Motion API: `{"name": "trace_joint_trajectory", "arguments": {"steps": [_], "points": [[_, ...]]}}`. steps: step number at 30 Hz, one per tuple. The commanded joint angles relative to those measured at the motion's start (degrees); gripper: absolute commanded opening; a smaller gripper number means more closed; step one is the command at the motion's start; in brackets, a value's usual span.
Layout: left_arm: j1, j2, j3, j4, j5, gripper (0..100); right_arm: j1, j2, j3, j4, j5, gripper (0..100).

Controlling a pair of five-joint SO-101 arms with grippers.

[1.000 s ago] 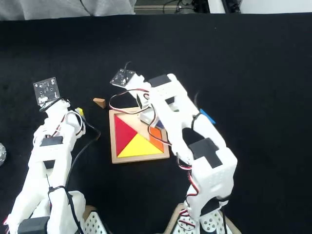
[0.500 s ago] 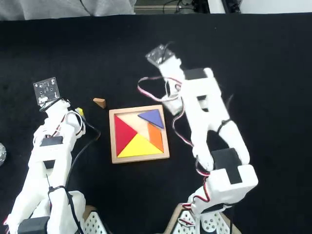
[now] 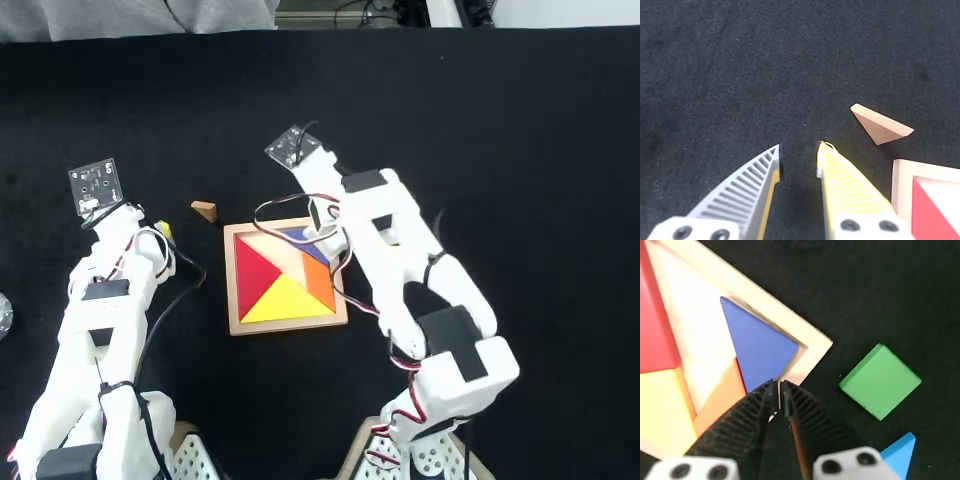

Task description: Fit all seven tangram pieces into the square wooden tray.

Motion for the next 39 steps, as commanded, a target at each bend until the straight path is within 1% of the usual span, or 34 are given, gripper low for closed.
{"name": "trace_joint_trajectory", "arguments": {"steps": [1, 4, 6, 10, 12, 14, 17, 21, 26, 31, 39], "points": [[0.7, -1.0, -0.5, -0.8, -0.4, 13, -0.2, -2.2, -0.4, 0.3, -0.7, 1.0], [0.7, -1.0, -0.5, -0.8, -0.4, 13, 0.8, -6.9, 0.4, 1.1, -0.7, 1.0], [0.7, -1.0, -0.5, -0.8, -0.4, 13, 0.4, -10.2, 3.3, -1.1, -2.2, 1.0], [0.7, -1.0, -0.5, -0.8, -0.4, 13, -3.3, -13.8, 12.9, -13.7, -3.2, 1.0], [0.7, -1.0, -0.5, -0.8, -0.3, 13, -5.8, -13.6, 15.2, -18.8, -3.5, 1.1], [0.7, -1.0, -0.5, -0.8, -0.3, 13, -7.8, -12.2, 14.1, -18.9, -3.5, 1.1], [0.7, -1.0, -0.5, -0.8, -0.3, 13, -10.6, -8.1, 9.1, -15.2, -3.7, 1.1], [0.7, -1.0, -0.5, -0.7, -0.3, 13, -11.9, -1.3, 2.2, -11.7, -6.7, 1.1], [0.7, -1.0, -0.5, -0.7, -0.3, 13, -9.7, 4.5, -1.0, -11.4, -6.7, 1.1], [0.7, -1.0, -0.5, -0.7, -0.3, 13, -7.0, 2.7, -0.2, -10.0, -6.7, 1.1], [0.7, -1.0, -0.5, -0.6, -0.3, 13, -5.1, 1.5, 1.6, -9.8, -6.6, 1.1]]}}
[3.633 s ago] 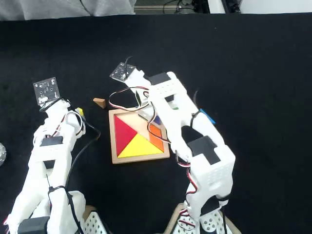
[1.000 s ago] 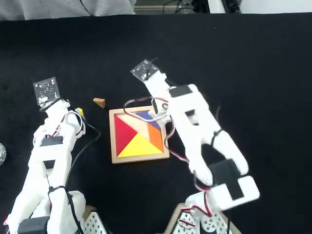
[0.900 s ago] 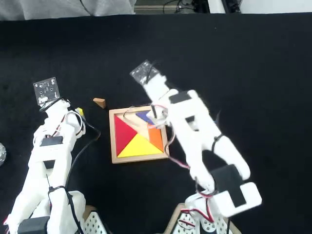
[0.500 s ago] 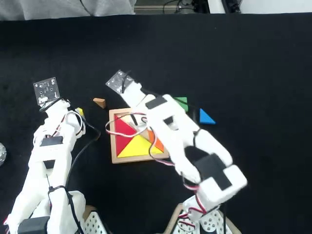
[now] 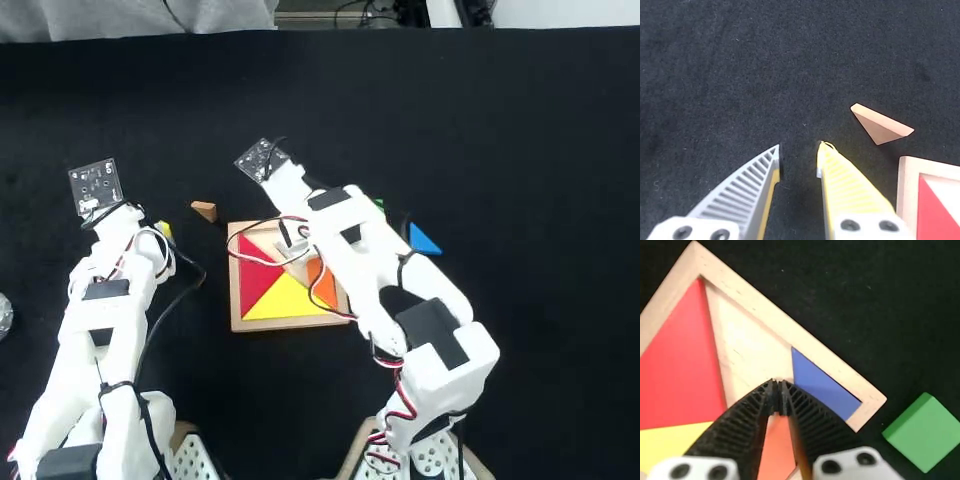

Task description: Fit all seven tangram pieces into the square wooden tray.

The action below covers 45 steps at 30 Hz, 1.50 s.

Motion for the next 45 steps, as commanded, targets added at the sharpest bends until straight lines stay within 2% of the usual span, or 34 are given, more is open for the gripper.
{"name": "trace_joint_trajectory", "arguments": {"steps": [1, 6, 11, 18, 24, 29, 36, 45], "points": [[0.7, -1.0, -0.5, -0.6, -0.3, 13, 1.6, -4.1, -0.2, 1.0, -0.3, 1.1], [0.7, -1.0, -0.5, -0.6, -0.3, 13, 1.4, -12.6, 4.3, 1.4, -0.3, 1.1], [0.7, -1.0, -0.5, -0.6, -0.3, 13, 0.5, -18.3, 12.9, -4.8, -0.3, 1.1], [0.7, -1.0, -0.5, -0.6, -0.3, 13, -2.9, -15.5, 12.6, -5.1, -0.3, 1.1], [0.7, -1.0, -0.5, -0.6, -0.3, 13, -0.8, -12.4, 10.9, -4.6, -0.3, 1.1], [0.6, -1.0, -0.5, -0.6, -0.3, 13, 1.6, -11.2, 11.5, -1.9, 2.5, 1.1], [0.7, -1.0, -0.5, -0.6, -0.3, 13, 1.4, -17.1, 14.2, -2.0, 2.0, 1.1], [0.8, -1.0, -1.2, -0.6, -1.9, 13, 2.4, -30.0, 25.8, -12.2, 0.0, 1.1]]}}
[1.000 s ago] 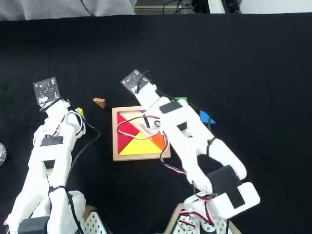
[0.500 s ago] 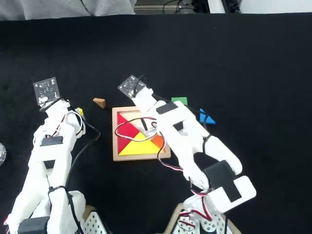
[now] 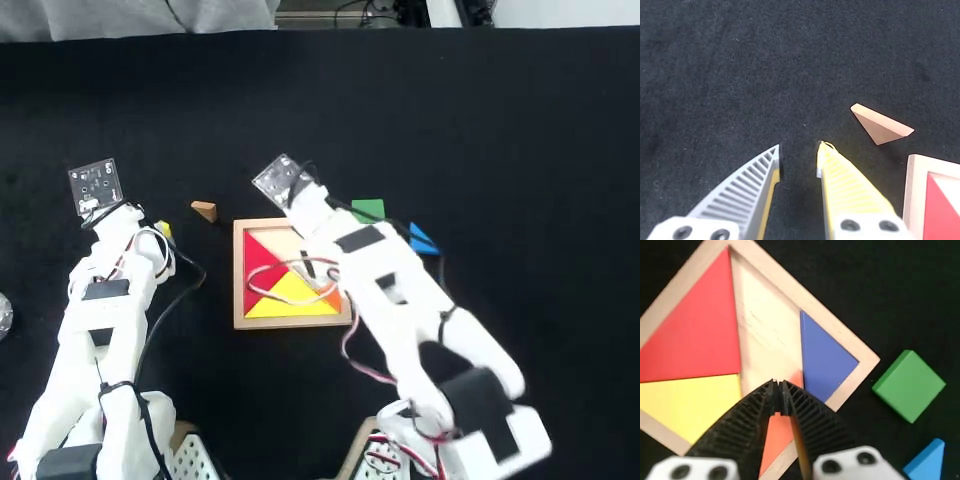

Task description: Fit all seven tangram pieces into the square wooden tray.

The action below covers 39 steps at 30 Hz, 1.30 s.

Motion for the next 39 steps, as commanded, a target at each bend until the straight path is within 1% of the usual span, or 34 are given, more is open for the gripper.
{"name": "trace_joint_trajectory", "arguments": {"steps": [1, 3, 7, 9, 11, 13, 15, 20, 24, 26, 29, 31, 33, 36, 39], "points": [[1.0, -1.0, -1.9, -0.5, -3.7, 13, 2.7, -5.0, 1.9, -4.2, -2.7, 1.1], [2.0, -0.6, -4.5, 1.1, -5.2, 13, 5.5, -5.0, 2.1, -5.9, -4.5, 1.1], [5.1, 3.2, -17.7, 10.5, -5.2, 13, 12.1, -5.0, 2.6, -10.9, -8.4, 1.1], [8.2, 6.9, -26.2, 15.2, -5.1, 13, 13.9, -5.0, 2.7, -11.9, -10.2, 1.1], [12.4, 11.8, -33.5, 17.5, -5.1, 13, 14.3, -5.0, 2.7, -12.1, -10.8, 1.1], [15.6, 17.8, -39.0, 17.3, -5.1, 13, 14.3, -4.9, 3.3, -12.4, -10.6, 1.1], [17.3, 24.6, -43.7, 17.0, -5.2, 13, 14.2, -4.9, 4.4, -14.2, -10.6, 1.1], [17.9, 37.9, -51.6, 15.8, -5.1, 13, 14.2, -4.9, 5.0, -15.3, -10.6, 1.1], [19.6, 40.5, -51.9, 16.1, -5.6, 13, 14.2, -4.9, 5.0, -15.6, -10.5, 1.1], [19.5, 40.5, -50.9, 16.1, -7.9, 13, 14.2, -4.9, 5.0, -15.6, -10.5, 1.1], [17.1, 41.1, -48.9, 16.1, -15.0, 13, 14.2, -4.9, 5.0, -15.6, -10.5, 1.1], [14.1, 41.1, -46.8, 16.0, -18.5, 13, 14.2, -4.9, 5.0, -15.6, -10.5, 1.1], [9.6, 40.5, -44.8, 16.1, -22.2, 13, 14.1, -4.9, 5.0, -15.6, -10.5, 1.1], [1.5, 40.4, -42.8, 16.4, -29.5, 13, 14.1, -4.9, 5.0, -15.6, -10.5, 1.1], [-6.5, 37.2, -43.5, 22.9, -33.2, 13, 14.1, -4.9, 5.0, -15.6, -10.5, 1.1]]}}
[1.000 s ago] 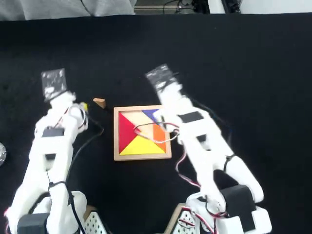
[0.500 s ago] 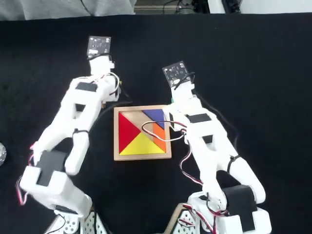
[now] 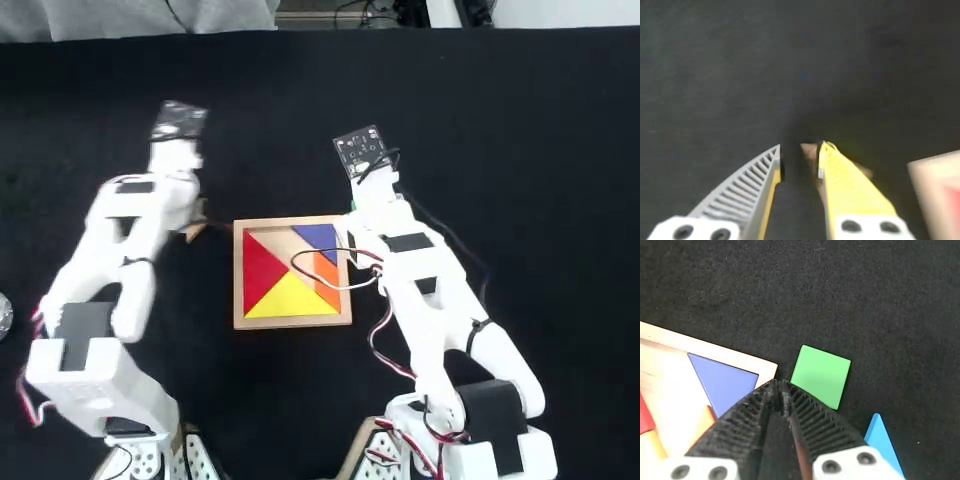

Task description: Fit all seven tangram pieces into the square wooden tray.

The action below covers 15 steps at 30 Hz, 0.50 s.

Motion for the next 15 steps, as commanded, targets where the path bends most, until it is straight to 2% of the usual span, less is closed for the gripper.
{"name": "trace_joint_trajectory", "arguments": {"steps": [1, 3, 6, 11, 13, 15], "points": [[-12.1, -6.7, -1.4, 8.5, -5.5, 13, 0.6, -2.7, -0.2, -1.1, -0.5, 1.1], [-14.6, -12.0, -1.9, 11.4, -5.5, 13, 0.5, -2.7, -0.2, -1.1, -0.5, 1.1], [-14.5, -19.9, -1.4, 12.7, -5.3, 13, 0.5, -2.7, -0.2, -1.1, -0.5, 1.1], [-4.4, -22.3, 3.7, 13.7, 1.9, 13, 0.5, -2.7, -0.1, -1.1, -0.5, 1.1], [-2.1, -20.4, 5.5, 10.1, 5.7, 13, 0.5, -2.7, -0.1, -1.1, -0.5, 1.1], [-2.9, -17.2, 5.7, 5.0, 8.3, 13, 0.5, -2.7, -0.1, -1.1, -0.5, 1.1]]}}
